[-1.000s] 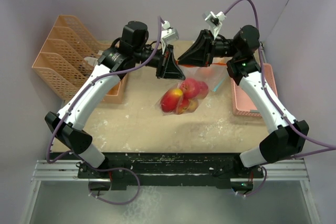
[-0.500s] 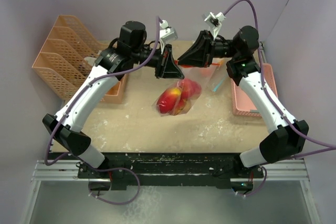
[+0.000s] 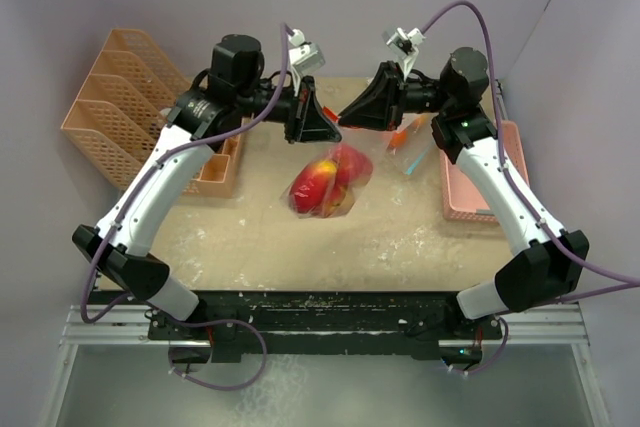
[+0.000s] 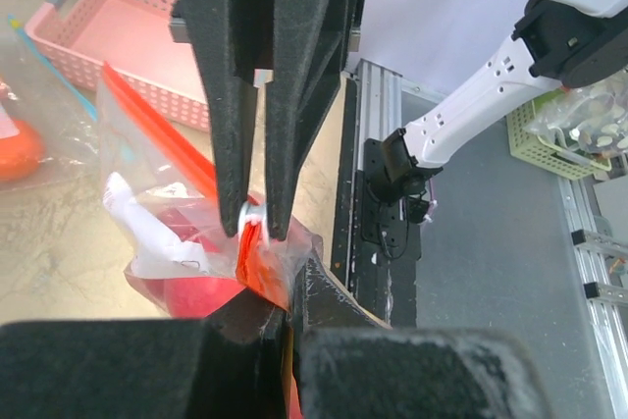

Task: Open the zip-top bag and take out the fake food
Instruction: Unzip the zipper food storage bag.

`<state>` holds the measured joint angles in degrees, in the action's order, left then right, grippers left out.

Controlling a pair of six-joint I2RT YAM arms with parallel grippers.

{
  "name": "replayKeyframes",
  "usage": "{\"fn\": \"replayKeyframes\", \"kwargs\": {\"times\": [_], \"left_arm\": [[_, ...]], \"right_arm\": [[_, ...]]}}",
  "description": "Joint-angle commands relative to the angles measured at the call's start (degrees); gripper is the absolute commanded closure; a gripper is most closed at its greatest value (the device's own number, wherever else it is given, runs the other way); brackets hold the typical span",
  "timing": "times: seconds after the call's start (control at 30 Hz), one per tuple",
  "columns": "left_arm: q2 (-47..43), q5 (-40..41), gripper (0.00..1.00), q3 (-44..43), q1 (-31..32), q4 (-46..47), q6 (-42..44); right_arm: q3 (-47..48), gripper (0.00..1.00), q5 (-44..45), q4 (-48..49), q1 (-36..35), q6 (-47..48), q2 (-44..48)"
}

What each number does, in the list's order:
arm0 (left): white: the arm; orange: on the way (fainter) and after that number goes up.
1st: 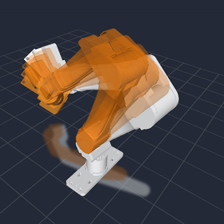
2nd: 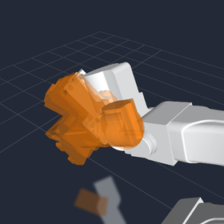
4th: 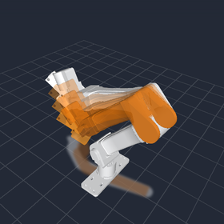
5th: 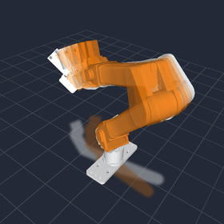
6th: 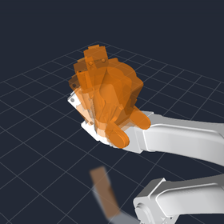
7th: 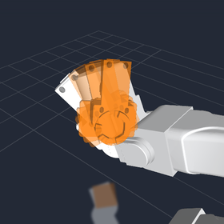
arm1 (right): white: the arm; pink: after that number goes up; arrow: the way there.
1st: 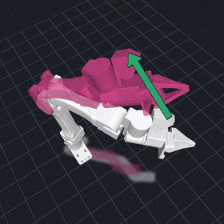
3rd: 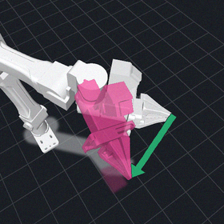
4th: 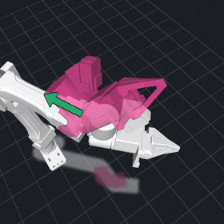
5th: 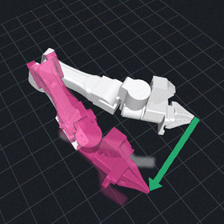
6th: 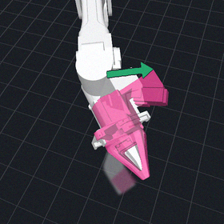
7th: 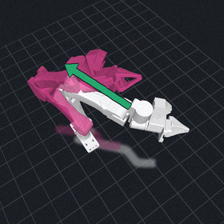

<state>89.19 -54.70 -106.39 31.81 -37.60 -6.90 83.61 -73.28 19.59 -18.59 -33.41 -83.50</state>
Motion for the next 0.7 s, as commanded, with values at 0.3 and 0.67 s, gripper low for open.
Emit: {"fn": "replayKeyframes", "kwargs": {"times": [0.3, 0.67], "left_arm": [[-9.3, 2.53, 1.0, 0.2, -13.36, 11.81, -5.68], [-12.75, 12.14, 1.0, 4.77, -27.12, 14.84, -12.92]], "right_arm": [[-0.97, 1.0, 1.0, -5.75, 3.83, 5.12, 2.67], [-3.21, 1.0, 2.41, -9.64, 11.77, 7.64, 5.98]]}}
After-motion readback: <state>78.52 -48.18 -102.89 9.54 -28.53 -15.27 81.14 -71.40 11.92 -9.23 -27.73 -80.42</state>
